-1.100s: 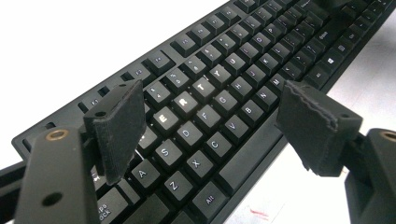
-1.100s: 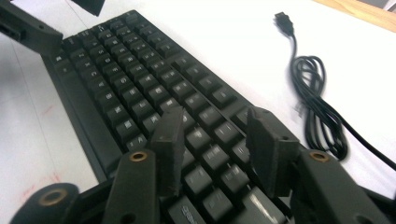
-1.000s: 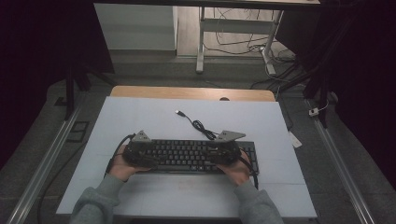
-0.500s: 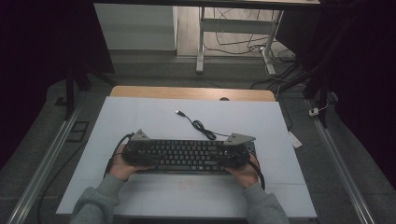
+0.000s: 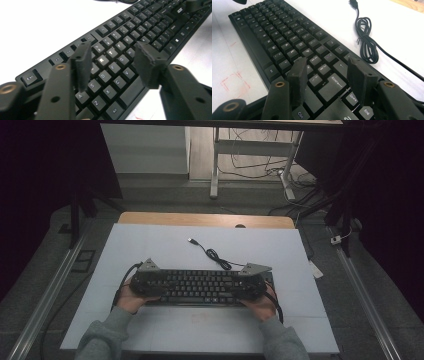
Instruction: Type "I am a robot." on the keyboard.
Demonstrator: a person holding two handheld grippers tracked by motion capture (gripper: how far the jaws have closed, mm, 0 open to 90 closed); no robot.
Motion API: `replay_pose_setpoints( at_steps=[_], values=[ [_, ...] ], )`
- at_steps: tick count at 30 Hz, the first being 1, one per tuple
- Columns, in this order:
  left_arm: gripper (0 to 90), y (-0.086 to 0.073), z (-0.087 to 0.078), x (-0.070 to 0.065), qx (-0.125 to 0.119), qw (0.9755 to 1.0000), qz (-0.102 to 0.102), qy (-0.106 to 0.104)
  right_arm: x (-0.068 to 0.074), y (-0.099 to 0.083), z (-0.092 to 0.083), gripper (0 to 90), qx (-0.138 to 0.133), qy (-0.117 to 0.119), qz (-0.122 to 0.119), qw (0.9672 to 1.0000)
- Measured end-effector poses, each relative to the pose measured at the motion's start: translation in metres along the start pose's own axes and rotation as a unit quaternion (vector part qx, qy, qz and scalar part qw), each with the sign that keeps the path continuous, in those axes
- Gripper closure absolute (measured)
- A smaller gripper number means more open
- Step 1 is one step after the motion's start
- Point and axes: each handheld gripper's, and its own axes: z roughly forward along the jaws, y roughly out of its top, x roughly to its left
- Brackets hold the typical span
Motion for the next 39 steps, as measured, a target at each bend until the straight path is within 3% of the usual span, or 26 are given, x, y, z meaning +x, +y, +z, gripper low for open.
replay_pose_setpoints(
  at_steps=[12, 28, 39],
  values=[
    [88.2, 0.000, 0.004, -0.005, 0.015, 0.9997, 0.018, -0.008, 0.000, -0.001, 0.001, 50.5, 0.004, -0.001, 0.001, 1.0000],
    [88.7, 0.001, 0.040, -0.024, 0.060, 0.9969, 0.046, -0.024, 0.000, -0.001, 0.003, 50.4, 0.004, -0.002, 0.000, 1.0000],
    [88.7, 0.002, 0.046, -0.029, 0.064, 0.9963, 0.050, -0.026, 0.000, -0.001, 0.004, 50.4, 0.003, -0.002, -0.001, 1.0000]
  ],
)
